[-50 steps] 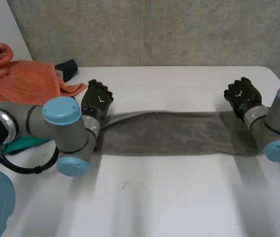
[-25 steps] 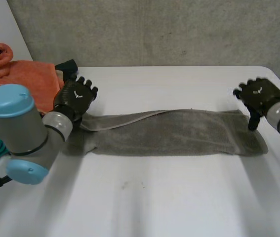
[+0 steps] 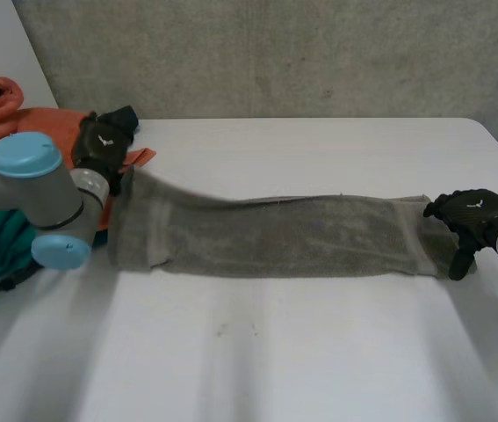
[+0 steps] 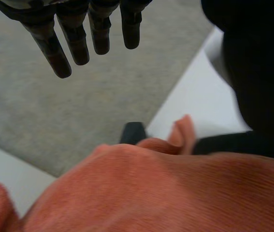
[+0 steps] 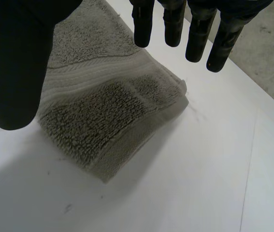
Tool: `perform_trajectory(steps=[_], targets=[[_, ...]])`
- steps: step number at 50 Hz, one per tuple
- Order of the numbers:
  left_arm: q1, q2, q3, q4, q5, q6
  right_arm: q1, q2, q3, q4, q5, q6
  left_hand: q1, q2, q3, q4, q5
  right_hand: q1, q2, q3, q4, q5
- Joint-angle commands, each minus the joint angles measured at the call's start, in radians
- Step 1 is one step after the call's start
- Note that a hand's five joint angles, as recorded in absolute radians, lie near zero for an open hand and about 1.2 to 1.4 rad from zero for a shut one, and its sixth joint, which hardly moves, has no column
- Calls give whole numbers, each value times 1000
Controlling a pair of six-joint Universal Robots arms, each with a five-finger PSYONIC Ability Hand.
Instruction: Fold the laundry.
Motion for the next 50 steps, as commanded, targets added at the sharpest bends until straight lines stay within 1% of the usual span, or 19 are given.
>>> perform_trajectory(steps=[1, 5, 10, 14, 20, 26, 29, 32, 33, 36, 37, 38, 43, 47, 50], targets=[[-33, 47, -51, 22, -12, -39, -13, -38, 54, -15, -7, -3, 32, 25, 22, 27, 10, 0, -19, -14, -36, -42], [-48, 106, -149, 24, 10, -42, -31, -43, 93, -19, -10, -20, 32, 25, 22, 27, 10, 53, 34, 39, 17, 11], [-65, 140, -251, 22, 10, -45, -37, -43, 110, -29, -27, -49, 35, 28, 25, 30, 12, 100, 81, 86, 64, 58], [-68, 199, -340, 24, 11, -45, -48, -38, 117, -61, -52, -58, 32, 25, 22, 27, 10, 156, 136, 142, 119, 114], [-76, 258, -435, 25, 13, -48, -48, -3, 108, -119, -55, -59, 35, 28, 25, 30, 12, 270, 251, 257, 234, 228], [-93, 290, -475, 28, 16, -48, -43, 60, 73, -151, -49, -61, 32, 25, 22, 27, 10, 505, 486, 491, 469, 463], [-94, 305, -484, 30, 16, -48, -43, 89, 50, -148, -52, -61, 32, 25, 22, 27, 10, 689, 670, 676, 653, 647], [-93, 321, -487, 36, 14, -48, -45, 104, 36, -144, -50, -63, 32, 25, 22, 27, 10, 693, 674, 680, 657, 651], [-93, 324, -489, 36, 14, -48, -50, 104, 36, -142, -52, -61, 32, 25, 22, 27, 10, 734, 714, 720, 697, 692], [-93, 341, -489, 36, 14, -48, -53, 97, 42, -142, -66, -61, 32, 25, 22, 27, 10, 948, 928, 934, 911, 906], [-93, 345, -489, 36, 14, -48, -54, 94, 45, -142, -66, -61, 32, 25, 22, 27, 10, 1161, 1141, 1147, 1124, 1119], [-93, 350, -489, 36, 14, -48, -57, 92, 45, -141, -64, -61, 32, 25, 22, 27, 10, 1202, 1183, 1189, 1166, 1161], [-94, 377, -493, 36, 13, -48, -103, 72, 45, -142, -58, -61, 32, 25, 22, 27, 10, 1203, 1184, 1189, 1167, 1161], [-93, 413, -519, 38, 14, -52, -166, 48, 22, -151, -52, -70, 32, 25, 22, 27, 10, 1203, 1184, 1189, 1167, 1161], [-94, 430, -532, 38, 14, -58, -215, 57, -16, -157, -46, -118, 32, 25, 22, 27, 10, 1203, 1184, 1189, 1167, 1161]])
